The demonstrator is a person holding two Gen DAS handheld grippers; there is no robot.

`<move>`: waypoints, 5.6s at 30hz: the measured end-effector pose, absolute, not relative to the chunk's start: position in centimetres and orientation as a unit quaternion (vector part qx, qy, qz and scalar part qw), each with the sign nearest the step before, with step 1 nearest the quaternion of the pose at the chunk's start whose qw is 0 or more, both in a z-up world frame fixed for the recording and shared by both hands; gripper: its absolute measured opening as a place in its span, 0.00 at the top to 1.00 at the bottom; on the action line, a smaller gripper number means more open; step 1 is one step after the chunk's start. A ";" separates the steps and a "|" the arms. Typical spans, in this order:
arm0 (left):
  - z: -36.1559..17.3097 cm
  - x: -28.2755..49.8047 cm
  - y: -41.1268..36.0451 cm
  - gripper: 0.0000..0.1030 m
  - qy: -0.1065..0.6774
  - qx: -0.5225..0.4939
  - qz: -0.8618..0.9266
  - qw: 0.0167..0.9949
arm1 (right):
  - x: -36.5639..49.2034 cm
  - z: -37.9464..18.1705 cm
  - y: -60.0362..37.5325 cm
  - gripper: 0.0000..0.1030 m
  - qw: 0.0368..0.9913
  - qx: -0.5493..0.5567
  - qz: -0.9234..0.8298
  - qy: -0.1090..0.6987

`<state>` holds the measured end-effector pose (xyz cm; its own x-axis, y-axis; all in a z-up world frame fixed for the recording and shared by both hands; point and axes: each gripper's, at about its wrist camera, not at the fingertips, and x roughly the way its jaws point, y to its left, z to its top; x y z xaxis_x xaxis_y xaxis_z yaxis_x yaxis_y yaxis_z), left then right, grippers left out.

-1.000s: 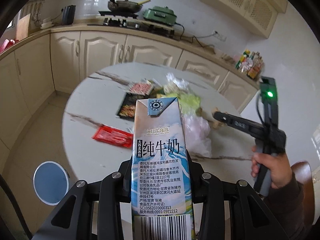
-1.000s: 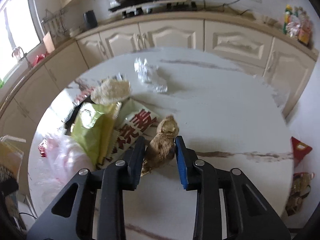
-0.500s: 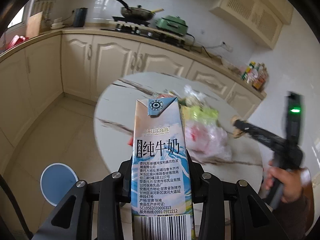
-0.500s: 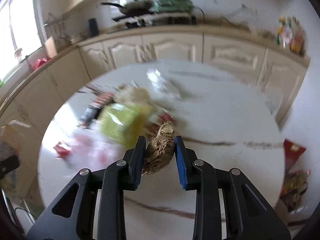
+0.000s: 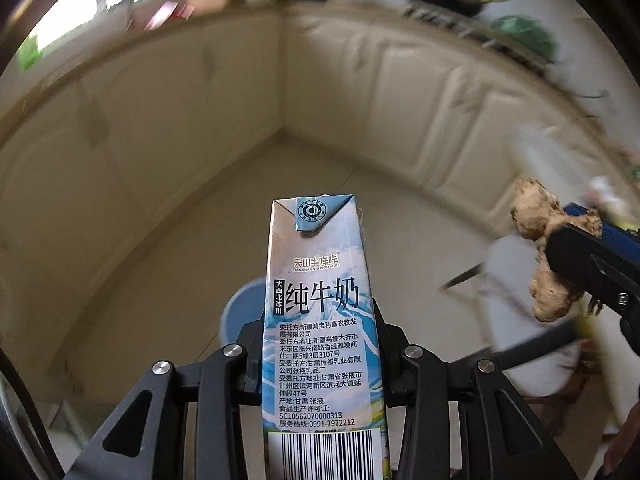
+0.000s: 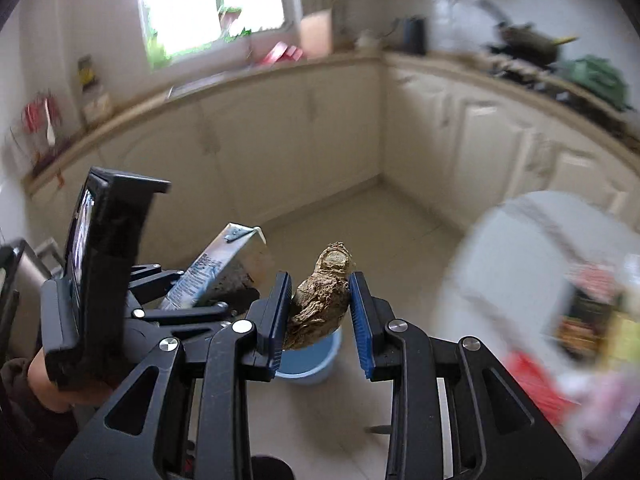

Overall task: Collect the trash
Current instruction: 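Carry the milk carton with the left tool while the right tool grasps the ginger root, then open both tools over the blue bin, dropping carton and ginger, then move both tools back toward the table, then grasp the red wrapper with the left tool while the right tool grasps the plastic bag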

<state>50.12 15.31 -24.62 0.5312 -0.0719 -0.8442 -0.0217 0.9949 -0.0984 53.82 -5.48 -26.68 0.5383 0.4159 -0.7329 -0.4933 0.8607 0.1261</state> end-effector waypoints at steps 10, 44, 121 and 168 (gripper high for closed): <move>-36.2 58.6 23.6 0.64 0.578 -0.109 -0.001 0.808 | 63.7 -43.2 5.3 0.73 0.801 -0.065 0.272 0.530; -13.4 50.4 20.9 0.23 0.379 -0.109 0.119 0.911 | 57.6 -28.8 1.9 0.00 0.871 -0.050 0.272 0.407; -25.3 50.4 -17.9 0.05 0.462 0.048 -0.112 0.878 | 44.5 -22.3 -38.4 0.00 0.923 0.072 -0.062 0.372; -24.7 46.0 -11.9 0.39 0.416 -0.049 -0.215 0.882 | 46.0 -27.1 -36.6 0.68 0.903 0.134 0.031 0.406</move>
